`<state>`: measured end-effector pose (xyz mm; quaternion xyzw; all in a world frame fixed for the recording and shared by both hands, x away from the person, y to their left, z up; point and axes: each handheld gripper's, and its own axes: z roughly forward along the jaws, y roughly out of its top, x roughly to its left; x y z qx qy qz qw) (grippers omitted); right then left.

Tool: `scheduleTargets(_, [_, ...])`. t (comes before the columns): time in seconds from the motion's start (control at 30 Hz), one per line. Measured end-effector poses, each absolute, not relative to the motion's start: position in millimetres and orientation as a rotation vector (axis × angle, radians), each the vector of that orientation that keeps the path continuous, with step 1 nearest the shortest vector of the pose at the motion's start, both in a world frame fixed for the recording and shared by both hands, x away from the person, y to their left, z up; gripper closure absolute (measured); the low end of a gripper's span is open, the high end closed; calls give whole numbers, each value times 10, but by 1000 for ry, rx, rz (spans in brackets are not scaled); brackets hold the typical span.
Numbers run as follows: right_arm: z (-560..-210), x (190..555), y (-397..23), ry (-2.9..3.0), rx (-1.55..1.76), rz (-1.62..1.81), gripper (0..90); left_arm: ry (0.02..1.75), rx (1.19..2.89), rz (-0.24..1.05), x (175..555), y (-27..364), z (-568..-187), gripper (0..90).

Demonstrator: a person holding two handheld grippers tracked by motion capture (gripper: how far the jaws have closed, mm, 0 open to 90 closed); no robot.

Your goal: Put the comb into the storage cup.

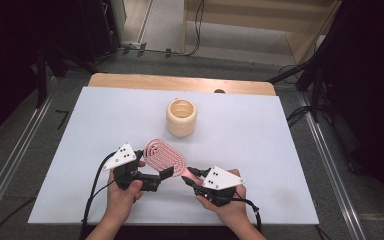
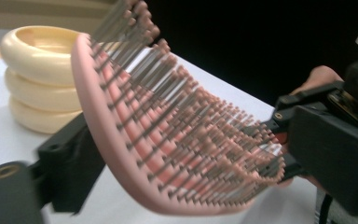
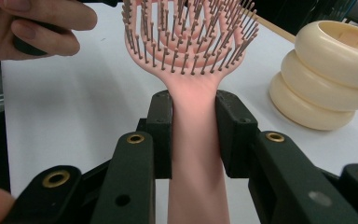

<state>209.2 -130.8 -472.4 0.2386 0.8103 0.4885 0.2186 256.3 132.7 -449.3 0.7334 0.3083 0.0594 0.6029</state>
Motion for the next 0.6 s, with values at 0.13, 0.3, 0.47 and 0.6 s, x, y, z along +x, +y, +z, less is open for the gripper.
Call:
scheduleTargets(0.13, [-4731,2090,-1292,2246,652,1347,672,718,1705,108,2574,1314,-4519,181])
scheduleTargets(0.3, [-4752,2102,-1299,2242,668,1331,672,733,1684,79,2589,1331,-4526,317])
scheduleTargets(0.47, [-4768,2110,-1304,2242,672,1333,671,751,1675,64,2604,1346,-4533,403])
scheduleTargets(0.6, [-4807,2129,-1303,2258,673,1332,669,753,1660,19,2622,1368,-4546,472])
